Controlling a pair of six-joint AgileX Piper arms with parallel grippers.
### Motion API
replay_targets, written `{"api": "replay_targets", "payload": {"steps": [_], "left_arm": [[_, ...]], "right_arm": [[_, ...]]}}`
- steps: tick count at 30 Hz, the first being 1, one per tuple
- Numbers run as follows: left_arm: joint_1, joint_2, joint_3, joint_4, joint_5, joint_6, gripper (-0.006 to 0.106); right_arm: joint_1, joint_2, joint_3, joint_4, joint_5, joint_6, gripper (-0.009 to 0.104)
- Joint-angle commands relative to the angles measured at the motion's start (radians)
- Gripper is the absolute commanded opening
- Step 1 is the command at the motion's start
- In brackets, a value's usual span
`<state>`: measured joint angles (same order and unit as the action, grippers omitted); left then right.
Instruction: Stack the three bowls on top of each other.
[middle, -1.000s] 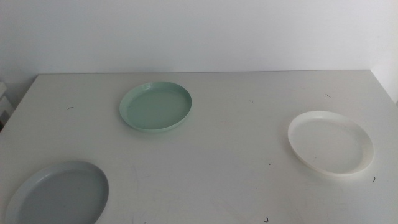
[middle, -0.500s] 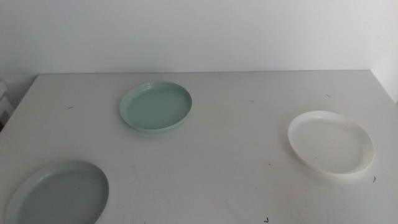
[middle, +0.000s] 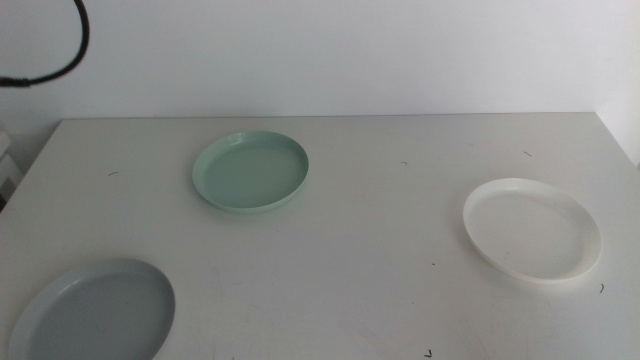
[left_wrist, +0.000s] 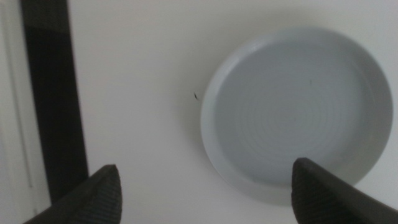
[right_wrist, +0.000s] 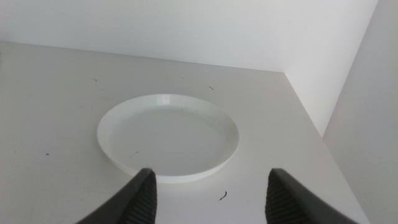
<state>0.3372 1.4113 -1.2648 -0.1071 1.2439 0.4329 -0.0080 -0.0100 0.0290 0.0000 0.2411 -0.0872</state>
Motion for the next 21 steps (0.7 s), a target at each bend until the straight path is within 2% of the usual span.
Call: {"api": "replay_targets", "payload": {"steps": [1, 11, 21], "left_arm": [[0.002, -0.015, 0.028, -0.029, -0.023, 0.032, 0.105], [0.002, 0.093, 0.245, -0.046, -0.282, 0.064, 0.105], [0.002, 0.241, 0.271, -0.064, -0.402, 0.064, 0.105]], "right_arm": [[-0.008, -0.027, -0.007, -0.012, -0.076, -0.004, 0.045], [-0.008, -0.027, -0.007, -0.012, -0.076, -0.004, 0.045], [-0.008, -0.027, -0.007, -0.012, -0.076, -0.004, 0.045]]}}
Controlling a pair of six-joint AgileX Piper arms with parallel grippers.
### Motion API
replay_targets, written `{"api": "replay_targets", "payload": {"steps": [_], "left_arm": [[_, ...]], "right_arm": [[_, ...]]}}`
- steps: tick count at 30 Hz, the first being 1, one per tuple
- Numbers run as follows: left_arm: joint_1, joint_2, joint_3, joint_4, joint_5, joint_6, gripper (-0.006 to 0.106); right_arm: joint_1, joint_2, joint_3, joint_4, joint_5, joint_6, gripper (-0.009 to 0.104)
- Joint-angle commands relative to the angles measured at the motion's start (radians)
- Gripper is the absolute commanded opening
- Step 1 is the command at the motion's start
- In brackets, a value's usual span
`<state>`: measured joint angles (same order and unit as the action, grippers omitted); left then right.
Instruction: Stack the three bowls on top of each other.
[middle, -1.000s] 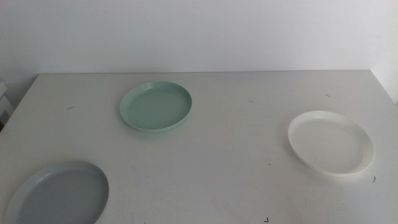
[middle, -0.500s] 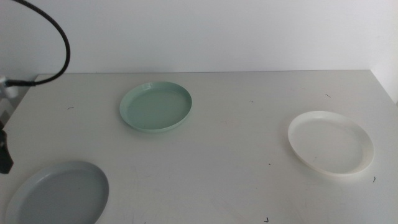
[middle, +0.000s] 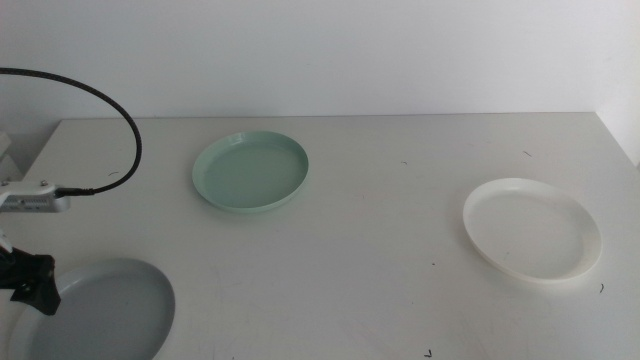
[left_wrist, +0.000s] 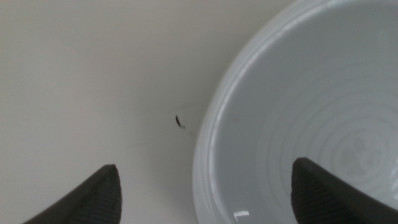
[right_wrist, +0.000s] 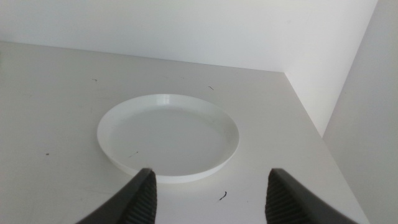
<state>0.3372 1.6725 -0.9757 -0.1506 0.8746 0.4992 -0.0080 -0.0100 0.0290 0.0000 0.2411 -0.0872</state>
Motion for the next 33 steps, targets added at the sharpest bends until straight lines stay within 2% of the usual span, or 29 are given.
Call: {"api": "replay_targets", "payload": {"steps": [1, 8, 13, 16, 28, 29, 33], "left_arm": [[0.002, -0.007, -0.018, -0.02, -0.049, -0.002, 0.105], [0.002, 0.064, -0.018, -0.02, -0.099, 0.0, 0.104], [0.0, 0.082, -0.018, -0.021, -0.109, 0.008, 0.092], [0.0, 0.083, -0.018, -0.021, -0.115, 0.034, 0.078], [0.0, 0.083, -0.018, -0.02, -0.105, 0.066, 0.004], [0.0, 0.083, -0.018, -0.02, -0.105, 0.066, 0.0], [0.0, 0.079, -0.018, -0.011, -0.104, 0.067, 0.0]], "right_arm": [[-0.008, -0.027, -0.007, -0.012, -0.076, -0.004, 0.045], [-0.008, -0.027, -0.007, -0.012, -0.076, -0.004, 0.045], [-0.008, -0.027, -0.007, -0.012, -0.076, -0.004, 0.045], [-0.008, -0.027, -0.007, -0.012, -0.076, -0.004, 0.045], [-0.008, -0.027, -0.007, -0.012, -0.076, -0.004, 0.045], [-0.008, -0.027, -0.007, -0.012, -0.076, -0.004, 0.045], [-0.008, -0.027, -0.007, -0.012, -0.076, -0.004, 0.045]]}}
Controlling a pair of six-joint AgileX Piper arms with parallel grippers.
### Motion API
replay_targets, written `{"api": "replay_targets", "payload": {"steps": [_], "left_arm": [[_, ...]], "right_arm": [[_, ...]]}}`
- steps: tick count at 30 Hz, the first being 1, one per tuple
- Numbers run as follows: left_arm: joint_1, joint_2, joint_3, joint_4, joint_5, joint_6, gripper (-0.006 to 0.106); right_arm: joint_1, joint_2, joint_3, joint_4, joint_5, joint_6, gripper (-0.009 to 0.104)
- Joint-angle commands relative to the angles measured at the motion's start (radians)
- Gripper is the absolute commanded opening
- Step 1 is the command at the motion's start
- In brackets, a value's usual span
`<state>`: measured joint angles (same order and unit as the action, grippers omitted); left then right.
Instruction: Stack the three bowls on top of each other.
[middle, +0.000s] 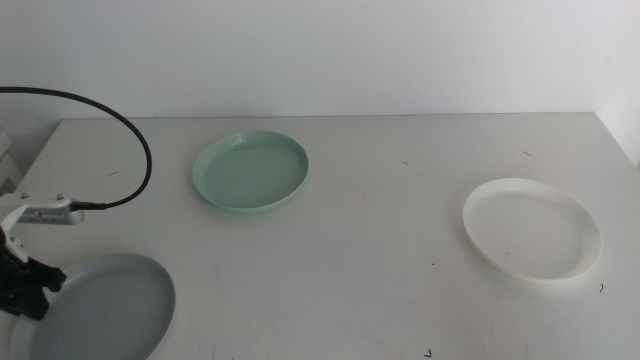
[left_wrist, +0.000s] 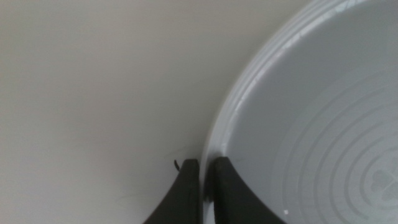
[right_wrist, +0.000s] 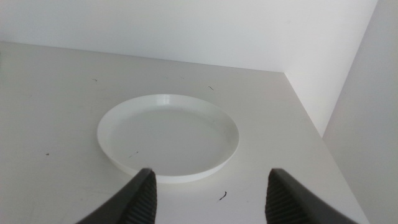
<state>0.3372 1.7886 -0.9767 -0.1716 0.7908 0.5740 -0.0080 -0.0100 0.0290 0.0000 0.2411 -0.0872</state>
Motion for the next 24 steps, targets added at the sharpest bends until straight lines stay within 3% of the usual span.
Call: {"api": "replay_targets", "payload": {"steps": [1, 5, 20, 24], "left_arm": [[0.0, -0.04, -0.017, 0.013, -0.02, -0.008, 0.0], [-0.001, -0.066, -0.029, -0.003, 0.006, -0.008, 0.0], [-0.009, -0.213, -0.048, -0.213, 0.087, -0.034, 0.0], [-0.08, -0.214, -0.049, -0.21, 0.079, -0.056, 0.0]], "right_arm": [[-0.008, -0.027, -0.007, -0.012, -0.076, -0.004, 0.045], [-0.008, -0.027, -0.007, -0.012, -0.076, -0.004, 0.045], [-0.008, -0.027, -0.007, -0.012, -0.076, -0.004, 0.045], [-0.008, -0.027, -0.007, -0.012, -0.076, -0.004, 0.045]]}}
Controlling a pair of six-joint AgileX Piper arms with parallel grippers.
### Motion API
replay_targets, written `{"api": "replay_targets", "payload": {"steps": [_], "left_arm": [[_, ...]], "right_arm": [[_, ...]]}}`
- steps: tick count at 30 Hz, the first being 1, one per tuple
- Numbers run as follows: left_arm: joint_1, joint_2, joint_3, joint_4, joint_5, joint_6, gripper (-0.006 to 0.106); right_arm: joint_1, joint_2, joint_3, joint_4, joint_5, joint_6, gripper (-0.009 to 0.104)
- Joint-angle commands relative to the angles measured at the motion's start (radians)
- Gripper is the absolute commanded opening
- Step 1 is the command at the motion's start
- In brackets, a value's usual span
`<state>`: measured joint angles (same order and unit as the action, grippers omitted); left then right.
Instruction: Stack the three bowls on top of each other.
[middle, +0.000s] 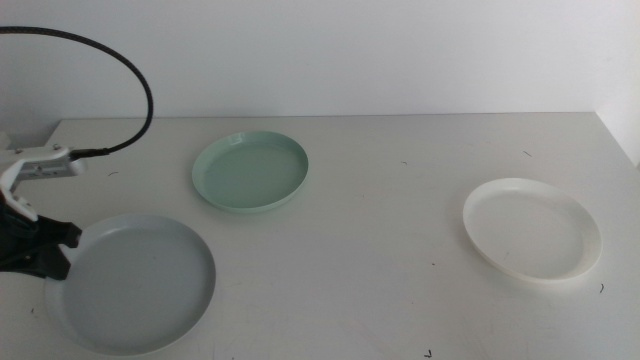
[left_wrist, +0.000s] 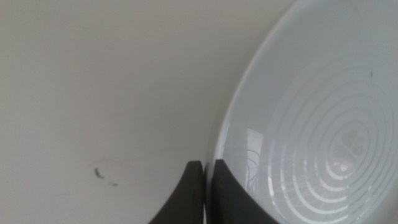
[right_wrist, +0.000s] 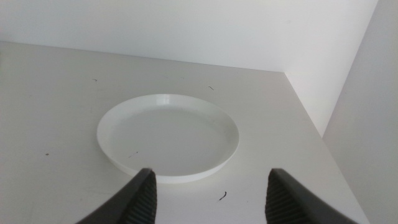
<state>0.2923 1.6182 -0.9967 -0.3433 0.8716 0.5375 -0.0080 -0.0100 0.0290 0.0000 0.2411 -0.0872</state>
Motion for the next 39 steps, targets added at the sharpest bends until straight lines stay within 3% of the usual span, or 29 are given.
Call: {"api": "replay_targets", "payload": {"steps": [1, 13, 20, 27, 39], "left_arm": [[-0.052, -0.043, -0.029, -0.039, -0.008, -0.025, 0.0], [-0.322, -0.043, -0.029, -0.059, -0.101, -0.134, 0.0], [-0.465, -0.025, -0.03, -0.139, -0.209, -0.139, 0.0], [-0.565, 0.083, -0.129, -0.201, -0.194, -0.141, 0.0], [-0.671, 0.259, -0.283, -0.206, -0.191, -0.201, 0.0]], "right_arm": [[-0.008, -0.027, -0.007, -0.012, -0.076, -0.004, 0.045], [-0.008, -0.027, -0.007, -0.012, -0.076, -0.004, 0.045], [-0.008, -0.027, -0.007, -0.012, -0.076, -0.004, 0.045], [-0.008, -0.027, -0.007, -0.012, -0.076, -0.004, 0.045], [-0.008, -0.027, -0.007, -0.012, -0.076, -0.004, 0.045]]}}
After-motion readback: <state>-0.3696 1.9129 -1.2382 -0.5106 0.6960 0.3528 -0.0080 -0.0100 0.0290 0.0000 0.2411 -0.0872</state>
